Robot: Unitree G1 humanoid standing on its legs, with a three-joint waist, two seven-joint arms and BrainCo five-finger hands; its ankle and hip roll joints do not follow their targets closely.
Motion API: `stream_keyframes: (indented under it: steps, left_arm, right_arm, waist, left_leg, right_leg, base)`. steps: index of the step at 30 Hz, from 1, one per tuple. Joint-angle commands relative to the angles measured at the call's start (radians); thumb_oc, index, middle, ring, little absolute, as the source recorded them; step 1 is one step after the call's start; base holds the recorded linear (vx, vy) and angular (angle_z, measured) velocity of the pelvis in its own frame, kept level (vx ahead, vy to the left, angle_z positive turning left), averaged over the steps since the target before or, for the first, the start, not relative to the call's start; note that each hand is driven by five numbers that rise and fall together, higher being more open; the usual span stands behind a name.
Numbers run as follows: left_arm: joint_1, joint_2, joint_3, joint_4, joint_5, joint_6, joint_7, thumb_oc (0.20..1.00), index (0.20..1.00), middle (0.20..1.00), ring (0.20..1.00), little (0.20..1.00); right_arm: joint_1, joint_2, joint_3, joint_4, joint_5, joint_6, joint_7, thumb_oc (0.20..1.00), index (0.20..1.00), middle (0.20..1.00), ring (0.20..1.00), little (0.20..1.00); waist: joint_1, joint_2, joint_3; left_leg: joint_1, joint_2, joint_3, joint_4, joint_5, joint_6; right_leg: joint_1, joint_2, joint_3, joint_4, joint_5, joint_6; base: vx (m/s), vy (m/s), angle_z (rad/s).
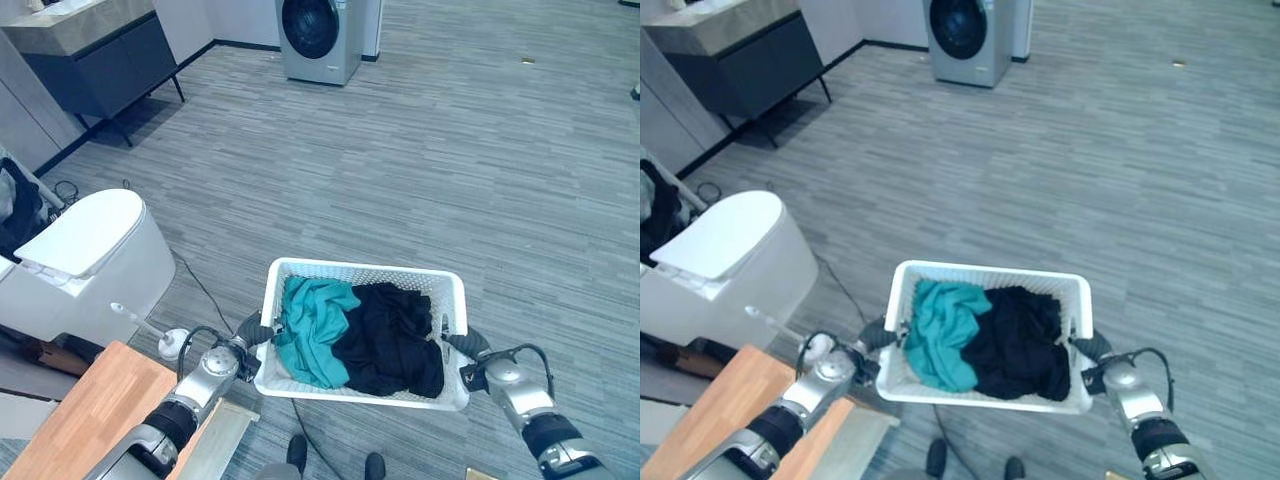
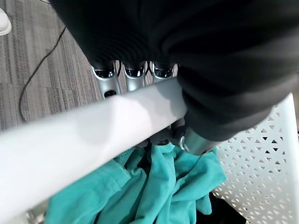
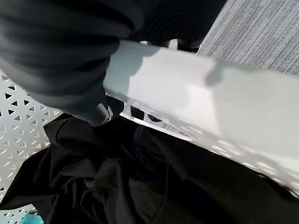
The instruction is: Grab the laundry basket,head to the washer,open it,put in the laundry and shut it.
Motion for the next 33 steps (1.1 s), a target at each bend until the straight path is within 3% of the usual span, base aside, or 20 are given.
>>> stream_keyframes:
  steps: [1, 4, 5, 6, 8, 10, 11, 12, 15, 16, 18, 20, 22, 24, 25, 26, 29, 31, 32, 33]
  left_arm:
    - [-0.112, 0.052, 0.052, 0.064, 0.045, -0.05, -0.002, 0.2, 0.2, 0.2, 0.2, 0.2]
    - [-0.152, 0.049, 0.037, 0.06, 0.06, -0.047, -0.007, 0.2, 0.2, 0.2, 0.2, 0.2]
    - [-0.167, 0.044, 0.031, 0.062, 0.059, -0.045, -0.01, 0.2, 0.2, 0.2, 0.2, 0.2]
    - [-0.173, 0.043, 0.036, 0.064, 0.057, -0.041, -0.013, 0.2, 0.2, 0.2, 0.2, 0.2]
    - [-0.188, 0.048, 0.035, 0.065, 0.045, -0.035, -0.013, 0.2, 0.2, 0.2, 0.2, 0.2]
    - [-0.223, 0.052, 0.032, 0.126, 0.034, -0.035, -0.005, 0.2, 0.2, 0.2, 0.2, 0.2]
    - [-0.224, 0.052, 0.032, 0.127, 0.033, -0.035, -0.005, 0.2, 0.2, 0.2, 0.2, 0.2]
    - [-0.243, 0.059, 0.033, 0.155, 0.022, -0.038, 0.0, 0.2, 0.2, 0.2, 0.2, 0.2]
    - [-0.264, 0.061, 0.03, 0.178, 0.016, -0.043, 0.01, 0.2, 0.2, 0.2, 0.2, 0.2]
    - [-0.29, 0.064, 0.026, 0.217, 0.003, -0.048, 0.02, 0.2, 0.2, 0.2, 0.2, 0.2]
    - [-0.291, 0.064, 0.036, 0.236, -0.003, -0.057, 0.031, 0.2, 0.2, 0.2, 0.2, 0.2]
    - [-0.268, 0.066, 0.054, 0.233, -0.014, -0.07, 0.042, 0.2, 0.2, 0.2, 0.2, 0.2]
    - [-0.236, 0.082, 0.075, 0.214, -0.021, -0.073, 0.047, 0.2, 0.2, 0.2, 0.2, 0.2]
    - [-0.219, 0.09, 0.084, 0.206, -0.022, -0.077, 0.046, 0.2, 0.2, 0.2, 0.2, 0.2]
    - [-0.18, 0.103, 0.101, 0.194, -0.024, -0.082, 0.046, 0.2, 0.2, 0.2, 0.2, 0.2]
    - [-0.164, 0.106, 0.107, 0.187, -0.019, -0.084, 0.049, 0.2, 0.2, 0.2, 0.2, 0.2]
    - [-0.135, 0.114, 0.116, 0.172, -0.006, -0.074, 0.049, 0.2, 0.2, 0.2, 0.2, 0.2]
    - [-0.138, 0.117, 0.115, 0.18, 0.004, -0.069, 0.053, 0.2, 0.2, 0.2, 0.2, 0.2]
    - [-0.149, 0.106, 0.108, 0.197, 0.01, -0.065, 0.052, 0.2, 0.2, 0.2, 0.2, 0.2]
    - [-0.15, 0.106, 0.108, 0.197, 0.01, -0.065, 0.052, 0.2, 0.2, 0.2, 0.2, 0.2]
  right_arm:
    - [0.004, -0.132, -0.097, -0.156, 0.067, -0.081, 0.061, 0.2, 0.2, 0.2, 0.2, 0.2]
    - [0.078, -0.156, -0.135, -0.211, 0.08, -0.081, 0.069, 0.2, 0.2, 0.2, 0.2, 0.2]
    - [0.104, -0.164, -0.14, -0.229, 0.091, -0.075, 0.077, 0.2, 0.2, 0.2, 0.2, 0.2]
    - [0.115, -0.172, -0.143, -0.241, 0.1, -0.075, 0.085, 0.2, 0.2, 0.2, 0.2, 0.2]
    - [0.124, -0.202, -0.135, -0.269, 0.116, -0.067, 0.103, 0.2, 0.2, 0.2, 0.2, 0.2]
    - [0.093, -0.232, -0.109, -0.274, 0.141, -0.05, 0.11, 0.2, 0.2, 0.2, 0.2, 0.2]
    - [0.092, -0.232, -0.108, -0.273, 0.141, -0.05, 0.11, 0.2, 0.2, 0.2, 0.2, 0.2]
    - [0.048, -0.234, -0.08, -0.276, 0.159, -0.051, 0.11, 0.2, 0.2, 0.2, 0.2, 0.2]
    - [0.018, -0.229, -0.059, -0.271, 0.169, -0.054, 0.111, 0.2, 0.2, 0.2, 0.2, 0.2]
    - [-0.05, -0.211, -0.011, -0.25, 0.185, -0.071, 0.102, 0.2, 0.2, 0.2, 0.2, 0.2]
    - [-0.097, -0.171, 0.021, -0.223, 0.189, -0.08, 0.095, 0.2, 0.2, 0.2, 0.2, 0.2]
    - [-0.131, -0.117, 0.057, -0.207, 0.18, -0.087, 0.094, 0.2, 0.2, 0.2, 0.2, 0.2]
    - [-0.141, -0.067, 0.078, -0.215, 0.164, -0.087, 0.094, 0.2, 0.2, 0.2, 0.2, 0.2]
    - [-0.132, -0.049, 0.073, -0.222, 0.157, -0.088, 0.094, 0.2, 0.2, 0.2, 0.2, 0.2]
    - [-0.121, -0.011, 0.082, -0.222, 0.15, -0.1, 0.1, 0.2, 0.2, 0.2, 0.2, 0.2]
    - [-0.124, 0.008, 0.086, -0.214, 0.142, -0.104, 0.099, 0.2, 0.2, 0.2, 0.2, 0.2]
    - [-0.148, 0.042, 0.105, -0.186, 0.113, -0.103, 0.103, 0.2, 0.2, 0.2, 0.2, 0.2]
    - [-0.168, 0.06, 0.114, -0.164, 0.102, -0.104, 0.101, 0.2, 0.2, 0.2, 0.2, 0.2]
    - [-0.176, 0.058, 0.116, -0.156, 0.1, -0.1, 0.096, 0.2, 0.2, 0.2, 0.2, 0.2]
    - [-0.177, 0.058, 0.116, -0.156, 0.101, -0.1, 0.096, 0.2, 0.2, 0.2, 0.2, 0.2]
  waist:
    - [-0.012, -0.051, -0.031]
    - [-0.032, -0.078, -0.012]
    - [-0.038, -0.084, -0.004]
    - [-0.035, -0.096, 0.012]
    - [-0.027, -0.101, 0.039]
    - [-0.016, -0.099, 0.056]
    - [-0.017, -0.1, 0.054]
    - [0.005, -0.095, 0.05]
    - [0.014, -0.095, 0.051]
    - [0.033, -0.095, 0.05]
    - [0.05, -0.099, 0.046]
    - [0.062, -0.104, 0.025]
    - [0.082, -0.108, 0.004]
    - [0.089, -0.12, -0.001]
    - [0.111, -0.154, -0.026]
    - [0.115, -0.166, -0.03]
    - [0.101, -0.152, -0.03]
    - [0.087, -0.124, -0.017]
    - [0.057, -0.092, 0.002]
    - [0.056, -0.091, 0.001]
  left_leg:
    - [-0.035, 0.024, 0.052, 0.075, -0.043, -0.016]
    - [-0.074, 0.069, 0.051, 0.185, -0.04, -0.032]
    - [-0.083, 0.088, 0.051, 0.235, -0.023, -0.032]
    - [-0.129, 0.096, 0.036, 0.353, 0.037, -0.031]
    - [-0.228, 0.076, -0.003, 0.547, 0.087, -0.006]
    - [-0.334, 0.033, 0.016, 0.633, 0.05, 0.004]
    - [-0.336, 0.032, 0.016, 0.629, 0.054, 0.004]
    - [-0.363, -0.027, 0.002, 0.497, 0.029, 0.001]
    - [-0.355, -0.029, 0.001, 0.366, 0.048, -0.008]
    - [-0.371, -0.014, -0.013, 0.176, 0.081, -0.02]
    - [-0.386, -0.005, -0.038, 0.082, 0.089, -0.028]
    - [-0.374, 0.012, -0.005, 0.047, 0.11, -0.028]
    - [-0.364, 0.011, 0.012, 0.109, 0.132, -0.016]
    - [-0.369, -0.001, 0.022, 0.155, 0.127, -0.01]
    - [-0.354, -0.045, 0.061, 0.218, 0.074, 0.021]
    - [-0.331, -0.07, 0.081, 0.23, 0.042, 0.04]
    - [-0.233, -0.096, 0.084, 0.208, -0.022, 0.091]
    - [-0.157, -0.089, 0.082, 0.183, -0.042, 0.108]
    - [-0.086, -0.089, 0.048, 0.159, -0.053, 0.112]
    - [-0.087, -0.088, 0.046, 0.158, -0.051, 0.112]
  right_leg:
    - [-0.038, -0.024, -0.005, 0.12, -0.094, 0.031]
    - [-0.037, 0.014, 0.007, 0.151, -0.111, 0.003]
    - [-0.023, 0.035, 0.016, 0.151, -0.117, -0.011]
    - [-0.015, 0.047, 0.032, 0.155, -0.114, -0.021]
    - [-0.014, 0.068, 0.047, 0.162, -0.1, -0.036]
    - [0.004, 0.083, 0.067, 0.145, -0.111, -0.042]
    - [0.001, 0.082, 0.067, 0.144, -0.11, -0.042]
    - [0.024, 0.091, 0.094, 0.127, -0.121, -0.032]
    - [0.045, 0.096, 0.11, 0.121, -0.139, -0.028]
    - [0.078, 0.101, 0.129, 0.132, -0.169, -0.024]
    - [0.111, 0.101, 0.154, 0.139, -0.204, -0.018]
    - [0.167, 0.087, 0.177, 0.137, -0.23, -0.005]
    - [0.194, 0.064, 0.192, 0.169, -0.227, 0.004]
    - [0.197, 0.05, 0.192, 0.199, -0.208, 0.011]
    - [0.173, 0.018, 0.197, 0.312, -0.062, 0.07]
    - [0.154, 0.009, 0.188, 0.409, 0.035, 0.107]
    - [0.03, 0.01, 0.147, 0.669, 0.173, 0.161]
    - [-0.07, -0.01, 0.083, 0.776, 0.159, 0.143]
    - [-0.176, 0.003, 0.041, 0.771, 0.058, 0.103]
    - [-0.177, 0.004, 0.039, 0.77, 0.059, 0.102]
  base:
    - [-0.03, -0.166, 0.04]
    - [-0.02, -0.27, 0.11]
    - [0.02, -0.324, 0.08]
    - [-0.02, -0.311, 0.06]
    - [-0.04, -0.261, -0.06]
    - [0.06, -0.137, -0.26]
    - [0.21, 0.001, -0.45]
    - [0.17, 0.014, -0.47]
    - [0.28, 0.018, -0.54]
    - [0.28, 0.01, -0.48]
    - [0.55, 0.064, -0.47]
    - [0.68, 0.167, -0.63]
    - [0.65, 0.219, -0.58]
    - [0.52, 0.173, -0.46]
    - [0.69, 0.235, -0.47]
    - [0.81, 0.287, -0.69]
    - [0.56, 0.231, -0.18]
    - [0.59, 0.257, 0.14]
    - [0.49, 0.178, 0.32]
    - [0.49, 0.096, 0.54]
